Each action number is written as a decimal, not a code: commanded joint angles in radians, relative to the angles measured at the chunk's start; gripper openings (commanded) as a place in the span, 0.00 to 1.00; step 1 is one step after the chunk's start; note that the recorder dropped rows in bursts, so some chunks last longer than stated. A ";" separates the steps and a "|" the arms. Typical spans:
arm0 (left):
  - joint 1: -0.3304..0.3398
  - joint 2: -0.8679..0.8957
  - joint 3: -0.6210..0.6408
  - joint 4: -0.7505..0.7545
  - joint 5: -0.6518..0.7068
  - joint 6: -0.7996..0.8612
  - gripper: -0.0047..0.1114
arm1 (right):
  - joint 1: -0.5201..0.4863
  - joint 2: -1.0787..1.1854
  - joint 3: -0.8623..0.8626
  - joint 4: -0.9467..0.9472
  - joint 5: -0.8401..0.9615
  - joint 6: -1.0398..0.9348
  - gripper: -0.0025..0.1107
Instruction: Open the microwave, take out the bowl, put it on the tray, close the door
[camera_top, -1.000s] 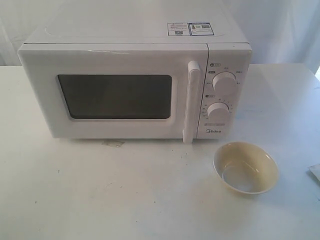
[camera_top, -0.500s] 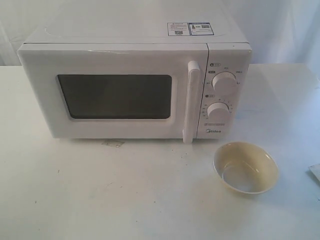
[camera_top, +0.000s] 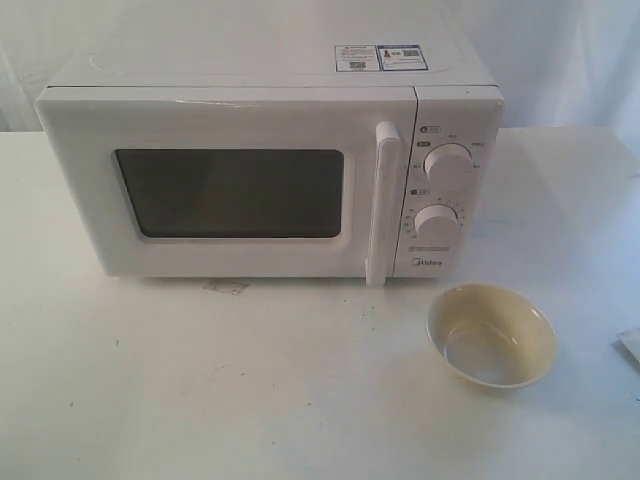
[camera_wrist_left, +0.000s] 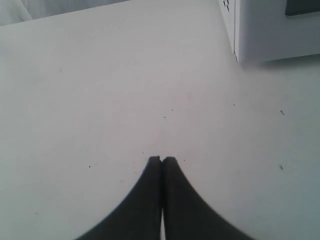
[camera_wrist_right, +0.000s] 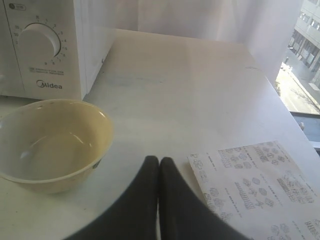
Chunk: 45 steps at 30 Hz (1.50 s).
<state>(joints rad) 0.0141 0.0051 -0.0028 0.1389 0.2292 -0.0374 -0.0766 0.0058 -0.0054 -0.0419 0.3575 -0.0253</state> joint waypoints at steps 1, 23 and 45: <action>-0.005 -0.005 0.003 -0.026 0.003 0.013 0.04 | -0.006 -0.006 0.005 -0.002 -0.007 0.003 0.02; -0.005 -0.005 0.003 -0.139 -0.001 -0.011 0.04 | -0.006 -0.006 0.005 -0.002 -0.007 0.003 0.02; -0.005 -0.005 0.003 -0.139 -0.001 -0.011 0.04 | -0.006 -0.006 0.005 -0.002 -0.007 0.003 0.02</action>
<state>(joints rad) 0.0141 0.0051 -0.0028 0.0115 0.2292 -0.0438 -0.0766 0.0058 -0.0054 -0.0419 0.3575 -0.0253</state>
